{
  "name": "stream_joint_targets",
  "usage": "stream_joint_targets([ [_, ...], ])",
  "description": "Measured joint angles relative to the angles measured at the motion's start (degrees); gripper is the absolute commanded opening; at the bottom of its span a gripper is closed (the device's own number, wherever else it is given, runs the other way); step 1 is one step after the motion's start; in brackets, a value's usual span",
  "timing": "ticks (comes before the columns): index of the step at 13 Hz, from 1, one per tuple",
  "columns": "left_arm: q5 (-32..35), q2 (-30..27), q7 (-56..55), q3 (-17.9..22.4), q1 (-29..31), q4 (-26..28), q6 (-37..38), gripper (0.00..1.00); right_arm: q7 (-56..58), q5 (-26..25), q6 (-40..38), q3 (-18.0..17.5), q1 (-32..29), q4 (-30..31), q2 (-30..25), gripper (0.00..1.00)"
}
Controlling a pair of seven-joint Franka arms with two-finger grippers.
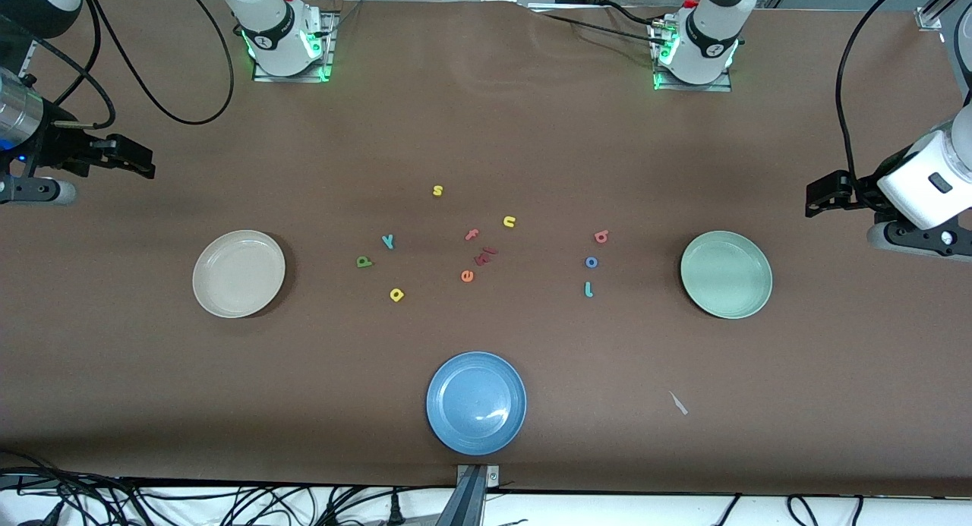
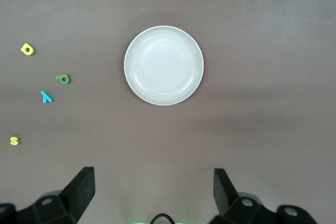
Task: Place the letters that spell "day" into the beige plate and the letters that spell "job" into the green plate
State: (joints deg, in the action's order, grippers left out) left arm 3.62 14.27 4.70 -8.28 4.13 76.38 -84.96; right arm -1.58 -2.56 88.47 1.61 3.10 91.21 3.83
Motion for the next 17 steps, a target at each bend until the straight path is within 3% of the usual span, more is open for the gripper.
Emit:
stream_joint_targets([
  [17, 0.0, 1.2, 0.0, 0.0, -0.5, 0.1, 0.0, 1.00, 0.1, 0.0, -0.1, 0.0, 0.0, 0.0, 0.0, 1.00],
])
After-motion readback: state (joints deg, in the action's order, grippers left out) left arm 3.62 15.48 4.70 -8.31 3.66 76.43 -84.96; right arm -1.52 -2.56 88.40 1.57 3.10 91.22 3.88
